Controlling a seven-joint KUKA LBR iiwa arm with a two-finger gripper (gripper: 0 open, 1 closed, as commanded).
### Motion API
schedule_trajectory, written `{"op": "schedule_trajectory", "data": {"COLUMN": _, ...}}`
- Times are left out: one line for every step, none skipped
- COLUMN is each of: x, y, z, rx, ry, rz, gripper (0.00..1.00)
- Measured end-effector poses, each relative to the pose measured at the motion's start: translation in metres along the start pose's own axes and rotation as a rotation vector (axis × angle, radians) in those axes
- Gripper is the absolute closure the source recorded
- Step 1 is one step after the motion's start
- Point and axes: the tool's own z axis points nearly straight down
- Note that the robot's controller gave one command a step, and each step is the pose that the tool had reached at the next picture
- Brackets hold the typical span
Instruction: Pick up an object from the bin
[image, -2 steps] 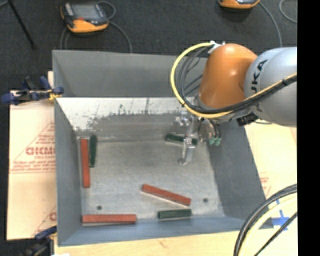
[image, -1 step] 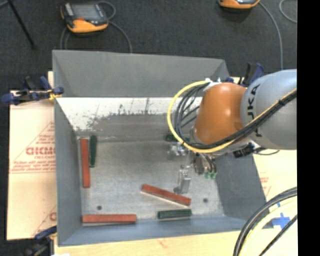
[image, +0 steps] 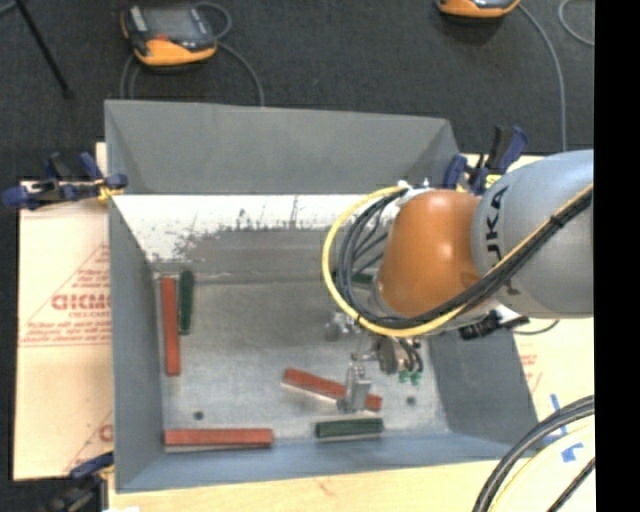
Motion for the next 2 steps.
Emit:
{"op": "schedule_trajectory", "data": {"x": 0.001, "y": -0.002, "z": -0.006, "rx": 0.001, "ry": -0.002, "rz": 0.073, "gripper": 0.00}}
{"op": "schedule_trajectory", "data": {"x": 0.003, "y": 0.003, "z": 0.057, "rx": 0.002, "ry": -0.007, "rz": 0.113, "gripper": 0.00}}
